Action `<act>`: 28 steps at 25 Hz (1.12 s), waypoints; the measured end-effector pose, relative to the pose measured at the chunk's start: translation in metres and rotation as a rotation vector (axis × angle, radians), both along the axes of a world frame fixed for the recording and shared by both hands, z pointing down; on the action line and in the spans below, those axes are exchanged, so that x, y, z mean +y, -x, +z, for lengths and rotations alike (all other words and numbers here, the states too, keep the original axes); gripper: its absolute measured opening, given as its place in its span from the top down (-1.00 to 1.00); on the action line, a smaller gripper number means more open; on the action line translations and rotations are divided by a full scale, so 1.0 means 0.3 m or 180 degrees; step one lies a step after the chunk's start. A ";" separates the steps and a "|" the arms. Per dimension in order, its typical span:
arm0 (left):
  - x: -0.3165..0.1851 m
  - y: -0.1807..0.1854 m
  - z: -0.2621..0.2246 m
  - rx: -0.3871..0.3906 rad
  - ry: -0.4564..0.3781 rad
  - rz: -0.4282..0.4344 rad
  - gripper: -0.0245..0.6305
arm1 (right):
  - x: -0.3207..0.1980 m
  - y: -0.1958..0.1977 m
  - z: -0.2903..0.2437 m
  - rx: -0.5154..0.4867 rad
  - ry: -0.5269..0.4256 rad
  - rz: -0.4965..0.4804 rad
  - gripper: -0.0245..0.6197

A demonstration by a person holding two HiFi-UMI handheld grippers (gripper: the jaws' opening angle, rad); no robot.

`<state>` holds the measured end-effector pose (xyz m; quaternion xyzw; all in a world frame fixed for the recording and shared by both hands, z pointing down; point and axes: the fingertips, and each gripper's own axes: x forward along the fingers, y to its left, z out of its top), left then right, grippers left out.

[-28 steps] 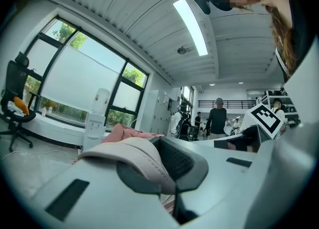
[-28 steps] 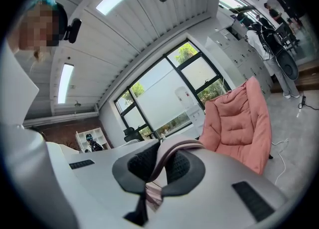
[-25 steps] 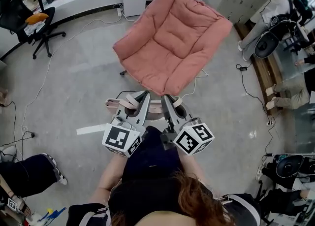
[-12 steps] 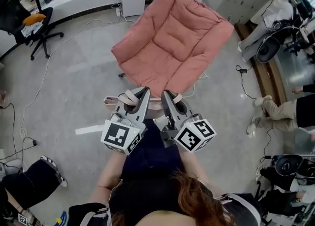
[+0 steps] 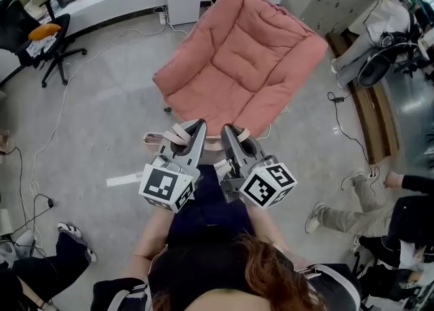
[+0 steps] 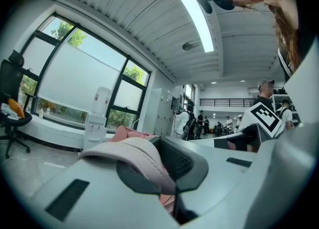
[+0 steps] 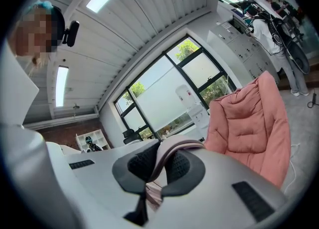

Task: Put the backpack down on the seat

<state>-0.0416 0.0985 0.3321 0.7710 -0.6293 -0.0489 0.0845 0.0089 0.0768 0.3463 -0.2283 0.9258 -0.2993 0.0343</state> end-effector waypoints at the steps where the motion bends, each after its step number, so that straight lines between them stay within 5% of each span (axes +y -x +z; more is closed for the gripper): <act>1: -0.020 0.014 0.003 0.0014 0.0013 -0.0009 0.87 | -0.021 0.015 0.003 0.0002 0.0013 -0.0011 0.80; 28: -0.627 0.190 0.048 0.0086 0.0194 0.0076 0.87 | -0.618 0.191 0.054 0.0068 0.0148 0.0008 0.80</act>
